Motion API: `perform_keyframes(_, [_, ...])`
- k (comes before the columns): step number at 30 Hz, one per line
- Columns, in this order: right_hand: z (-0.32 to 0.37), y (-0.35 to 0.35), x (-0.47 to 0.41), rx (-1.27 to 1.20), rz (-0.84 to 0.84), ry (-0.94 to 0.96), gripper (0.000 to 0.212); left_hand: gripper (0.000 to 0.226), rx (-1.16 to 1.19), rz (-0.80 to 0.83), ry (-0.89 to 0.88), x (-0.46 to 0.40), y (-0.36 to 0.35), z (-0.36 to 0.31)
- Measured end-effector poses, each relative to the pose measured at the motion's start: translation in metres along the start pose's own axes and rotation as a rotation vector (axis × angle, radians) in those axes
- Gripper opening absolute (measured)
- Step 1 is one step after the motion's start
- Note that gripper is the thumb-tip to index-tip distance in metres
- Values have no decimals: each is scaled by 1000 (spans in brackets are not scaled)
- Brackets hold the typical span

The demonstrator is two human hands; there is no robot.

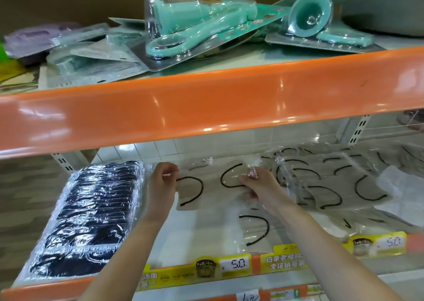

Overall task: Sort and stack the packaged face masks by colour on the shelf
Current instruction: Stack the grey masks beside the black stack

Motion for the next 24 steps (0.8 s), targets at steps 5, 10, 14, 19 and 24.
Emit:
perform_keyframes(5, [-2,-10,-3,186,-119,66,19,28,-339,28,-228,4,11,23])
perform_keyframes(10, [-4,-32,-7,183,-106,15,23,25,-525,213,-366,29,-2,31])
perform_keyframes(14, [-5,-55,-14,206,-76,-3,22,42,-670,427,-424,49,-14,42])
perform_keyframes(19, [-3,-74,-22,399,-89,60,26,48,-836,533,-434,52,-21,51])
perform_keyframes(24, [3,-88,-29,564,-106,159,12,63,-1072,574,-421,44,-26,56])
Point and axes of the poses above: each hand's wrist, its own x-axis away from the middle knuckle, its own y-axis out of the back of the hand, z = x × y, the point moved 3 cm from there along -x, towards the middle knuckle, and after that the axes turned 12 degrees about -z, right-handed, at the moved point
